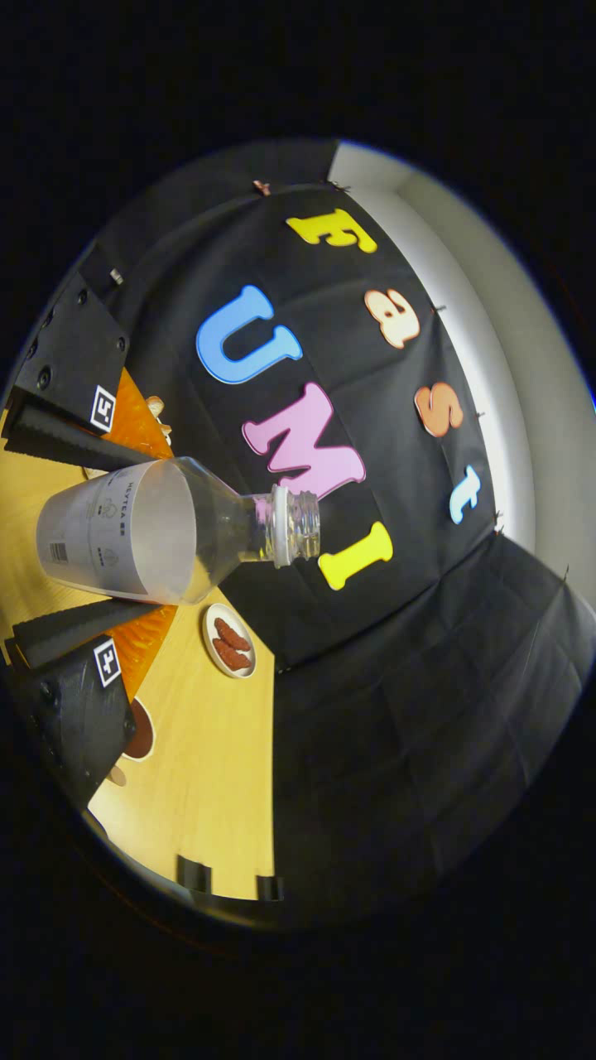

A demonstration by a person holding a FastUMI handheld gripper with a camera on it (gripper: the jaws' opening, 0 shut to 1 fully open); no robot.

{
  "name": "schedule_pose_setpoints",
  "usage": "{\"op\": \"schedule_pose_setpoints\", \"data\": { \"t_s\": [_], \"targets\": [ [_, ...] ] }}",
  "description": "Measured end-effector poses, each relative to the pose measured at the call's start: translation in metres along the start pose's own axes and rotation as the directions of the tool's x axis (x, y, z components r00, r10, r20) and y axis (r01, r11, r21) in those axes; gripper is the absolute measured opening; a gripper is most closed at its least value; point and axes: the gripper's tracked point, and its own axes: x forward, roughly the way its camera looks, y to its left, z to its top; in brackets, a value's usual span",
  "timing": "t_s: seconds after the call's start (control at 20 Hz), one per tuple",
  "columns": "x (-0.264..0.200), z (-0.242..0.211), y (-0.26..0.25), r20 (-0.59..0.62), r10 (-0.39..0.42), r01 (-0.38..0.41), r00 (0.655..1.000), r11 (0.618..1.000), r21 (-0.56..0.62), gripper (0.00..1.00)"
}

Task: Take the bottle from table, then pour the juice into the cup, finally place the bottle on the coaster

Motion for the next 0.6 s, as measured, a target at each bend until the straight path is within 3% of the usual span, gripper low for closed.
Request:
{"op": "schedule_pose_setpoints", "data": {
  "t_s": [0.3,0.6],
  "targets": [
    [0.003,-0.003,0.042,0.001,0.103,-0.101,0.995,0.971,-0.216,0.75],
    [0.02,-0.004,0.066,0.043,0.104,-0.093,0.994,0.974,-0.207,0.75]
  ]
}}
